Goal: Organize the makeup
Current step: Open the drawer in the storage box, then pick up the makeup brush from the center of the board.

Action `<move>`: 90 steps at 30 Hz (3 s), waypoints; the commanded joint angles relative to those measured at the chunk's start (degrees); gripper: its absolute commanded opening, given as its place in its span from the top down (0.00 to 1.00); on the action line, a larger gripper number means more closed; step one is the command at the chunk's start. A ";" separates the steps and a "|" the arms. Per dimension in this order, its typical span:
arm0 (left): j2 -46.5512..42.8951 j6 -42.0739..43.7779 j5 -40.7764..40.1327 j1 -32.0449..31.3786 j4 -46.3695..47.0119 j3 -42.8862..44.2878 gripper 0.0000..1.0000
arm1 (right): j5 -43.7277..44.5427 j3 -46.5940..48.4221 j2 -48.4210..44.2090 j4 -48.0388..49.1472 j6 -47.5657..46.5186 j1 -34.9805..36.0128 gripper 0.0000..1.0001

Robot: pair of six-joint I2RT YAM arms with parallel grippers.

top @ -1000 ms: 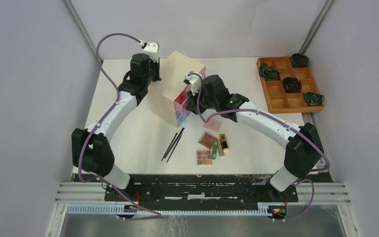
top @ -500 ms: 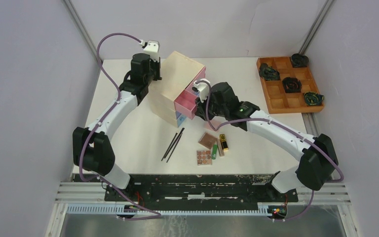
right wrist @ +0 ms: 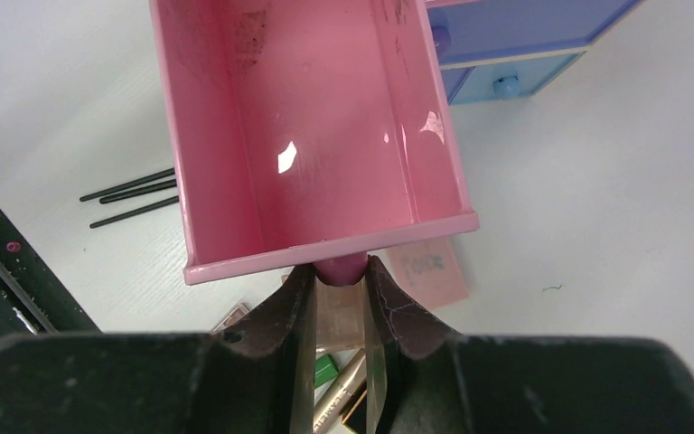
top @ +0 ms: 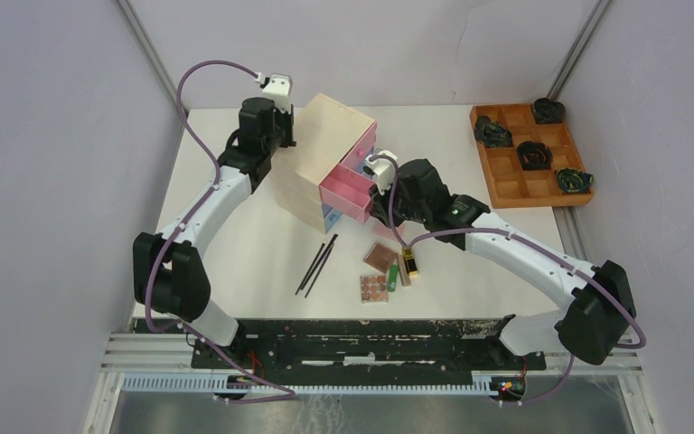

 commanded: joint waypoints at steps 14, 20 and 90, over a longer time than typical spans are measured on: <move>5.79 -1.36 0.61 0.64 -16.36 -4.29 0.97 | 6.18 1.85 -5.49 -5.10 -0.22 -0.25 0.32; 5.76 -1.32 0.60 0.63 -16.36 -4.20 0.97 | 4.69 1.76 -10.86 -9.42 1.48 0.01 0.32; 6.82 -1.83 2.27 3.12 -15.22 -5.17 0.97 | -9.86 29.36 45.44 -6.25 -16.41 18.19 0.53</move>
